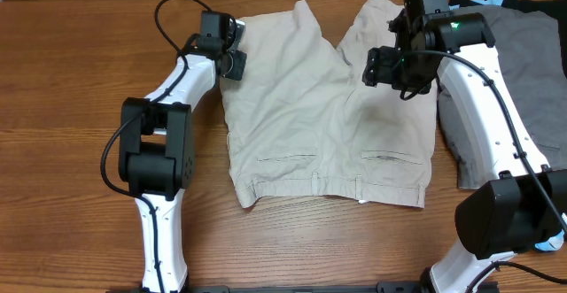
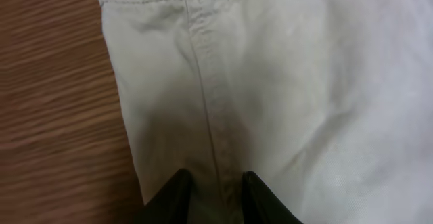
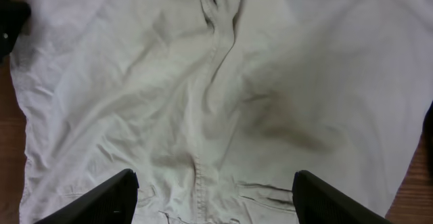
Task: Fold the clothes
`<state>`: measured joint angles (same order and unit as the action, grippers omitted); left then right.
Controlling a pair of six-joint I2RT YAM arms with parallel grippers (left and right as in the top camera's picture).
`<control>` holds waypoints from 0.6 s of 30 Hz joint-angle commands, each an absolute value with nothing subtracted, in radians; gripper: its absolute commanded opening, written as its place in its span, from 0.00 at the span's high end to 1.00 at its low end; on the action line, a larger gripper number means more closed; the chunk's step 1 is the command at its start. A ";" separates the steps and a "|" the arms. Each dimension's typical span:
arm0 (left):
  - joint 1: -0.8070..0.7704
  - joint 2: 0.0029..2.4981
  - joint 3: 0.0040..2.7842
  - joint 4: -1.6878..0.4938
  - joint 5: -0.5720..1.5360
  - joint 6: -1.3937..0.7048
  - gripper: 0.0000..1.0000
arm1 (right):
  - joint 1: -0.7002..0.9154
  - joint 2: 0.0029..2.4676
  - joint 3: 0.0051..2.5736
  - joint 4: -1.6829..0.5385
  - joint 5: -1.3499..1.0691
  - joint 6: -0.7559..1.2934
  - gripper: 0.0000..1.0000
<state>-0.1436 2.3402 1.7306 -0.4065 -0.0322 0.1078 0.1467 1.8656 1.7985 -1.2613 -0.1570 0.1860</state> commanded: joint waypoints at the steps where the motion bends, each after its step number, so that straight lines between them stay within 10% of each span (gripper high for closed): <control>1: -0.038 2.432 1.693 -0.489 -0.213 0.095 0.71 | 0.151 1.848 1.794 -1.245 -0.158 0.183 0.23; 18: 0.238 2.432 1.924 -1.024 -0.079 0.019 0.47 | 0.151 1.921 1.793 -1.244 -0.224 0.210 0.23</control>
<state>0.2226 2.3539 1.8904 -0.9115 -0.1246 0.0277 0.1467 1.8912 1.7977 -1.2430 -0.1791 0.2035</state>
